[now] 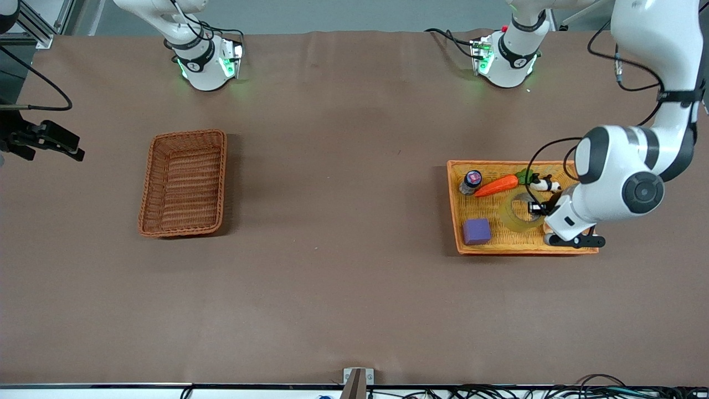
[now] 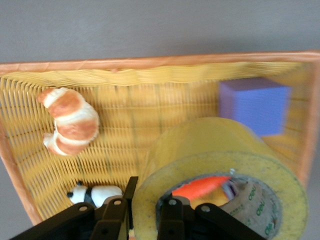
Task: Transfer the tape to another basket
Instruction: 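Lower the left gripper and grasp the yellow tape roll, then carry the tape roll with the left gripper toward the table middle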
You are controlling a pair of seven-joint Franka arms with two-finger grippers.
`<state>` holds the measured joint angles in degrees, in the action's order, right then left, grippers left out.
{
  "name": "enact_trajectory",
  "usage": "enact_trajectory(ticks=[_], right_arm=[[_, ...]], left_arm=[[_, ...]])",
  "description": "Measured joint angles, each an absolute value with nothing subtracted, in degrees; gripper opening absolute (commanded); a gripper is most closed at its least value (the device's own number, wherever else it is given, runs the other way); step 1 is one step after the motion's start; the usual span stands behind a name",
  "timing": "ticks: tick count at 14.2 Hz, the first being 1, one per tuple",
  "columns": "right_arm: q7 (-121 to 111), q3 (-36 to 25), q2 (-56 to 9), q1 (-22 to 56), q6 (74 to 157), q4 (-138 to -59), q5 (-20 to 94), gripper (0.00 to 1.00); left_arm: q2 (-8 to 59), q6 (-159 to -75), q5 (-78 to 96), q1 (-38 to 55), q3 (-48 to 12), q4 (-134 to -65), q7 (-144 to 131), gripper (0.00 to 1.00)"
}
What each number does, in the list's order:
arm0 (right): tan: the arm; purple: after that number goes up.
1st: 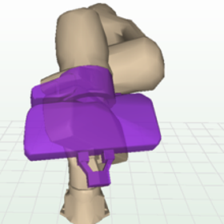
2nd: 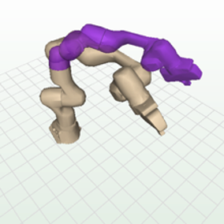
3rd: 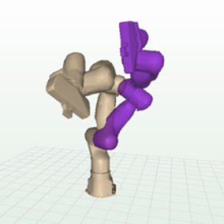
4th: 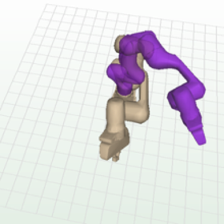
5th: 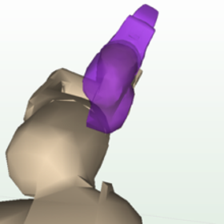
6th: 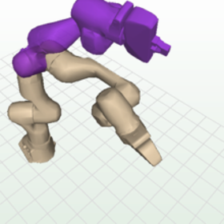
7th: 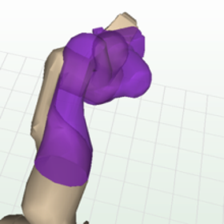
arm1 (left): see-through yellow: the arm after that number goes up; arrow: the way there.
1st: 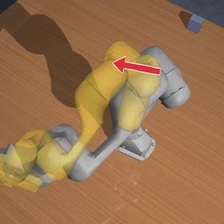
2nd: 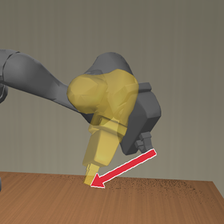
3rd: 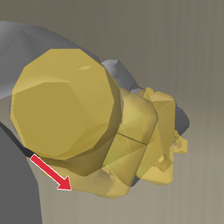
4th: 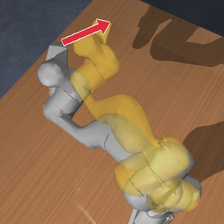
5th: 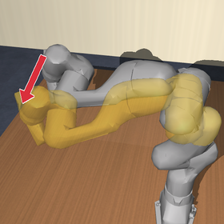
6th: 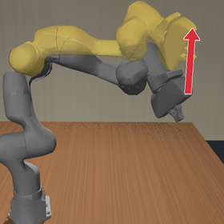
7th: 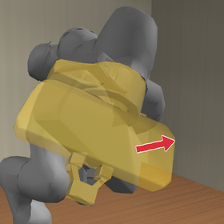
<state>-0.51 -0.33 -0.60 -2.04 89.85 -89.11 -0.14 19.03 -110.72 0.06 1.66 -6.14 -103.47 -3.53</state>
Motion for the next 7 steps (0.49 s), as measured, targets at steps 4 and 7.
enact_trajectory(ticks=[4, 7], right_arm=[[-0.5, -0.4, -0.6, -2.0, 89.8, -89.1, -0.1, 1.00], [-0.5, -0.3, -0.6, -2.0, 89.9, -89.1, -0.1, 1.00]], left_arm=[[19.7, -107.7, 0.0, 1.7, -14.7, -98.7, -12.0, 0.02], [22.9, -107.8, -0.4, 3.2, -22.6, -96.3, -24.7, 0.03]])
